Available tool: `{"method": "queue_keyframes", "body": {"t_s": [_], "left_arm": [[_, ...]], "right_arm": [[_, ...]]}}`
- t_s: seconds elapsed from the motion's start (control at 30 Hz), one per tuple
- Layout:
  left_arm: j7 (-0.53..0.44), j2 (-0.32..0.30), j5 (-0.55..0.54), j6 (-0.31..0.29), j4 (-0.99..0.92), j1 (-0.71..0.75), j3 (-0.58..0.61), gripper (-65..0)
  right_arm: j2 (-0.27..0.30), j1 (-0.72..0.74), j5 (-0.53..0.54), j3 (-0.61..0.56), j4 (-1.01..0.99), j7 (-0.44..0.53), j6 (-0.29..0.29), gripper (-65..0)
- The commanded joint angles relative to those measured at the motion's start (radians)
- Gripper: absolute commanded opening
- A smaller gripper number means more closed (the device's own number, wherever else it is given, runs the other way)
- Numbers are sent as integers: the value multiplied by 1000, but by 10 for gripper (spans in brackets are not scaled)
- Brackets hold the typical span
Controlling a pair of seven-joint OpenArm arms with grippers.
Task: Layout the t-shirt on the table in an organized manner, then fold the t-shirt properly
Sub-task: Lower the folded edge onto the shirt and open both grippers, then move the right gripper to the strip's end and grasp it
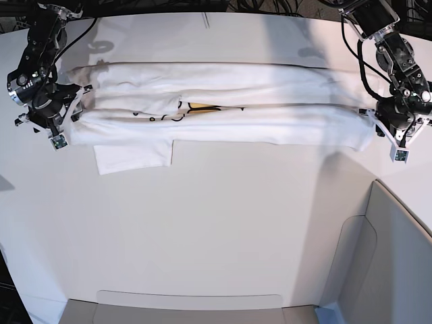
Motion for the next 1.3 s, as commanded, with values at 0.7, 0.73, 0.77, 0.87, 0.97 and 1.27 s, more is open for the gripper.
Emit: {"method": "queue_keyframes", "body": {"t_s": [0.7, 0.73, 0.77, 0.87, 0.97, 1.27], "left_arm": [[-22, -16, -6, 2, 17, 34, -3, -491], [-17, -14, -6, 2, 17, 34, -3, -491], [-14, -14, -6, 2, 17, 34, -3, -491], [-12, -14, -6, 2, 17, 34, -3, -491], [-12, -16, -6, 2, 17, 34, -3, -491], [-12, -14, -6, 2, 17, 33, -3, -491]], "right_arm": [[-24, 439, 55, 113, -211, -85, -6, -370], [-24, 459, 55, 111, -264, -86, -6, -370], [-24, 473, 55, 111, -313, -88, -6, -370], [-24, 507, 56, 111, -445, -93, -6, -371], [-24, 528, 61, 111, -552, -93, -6, -371], [-73, 548, 67, 115, -709, -93, -6, -371]]}}
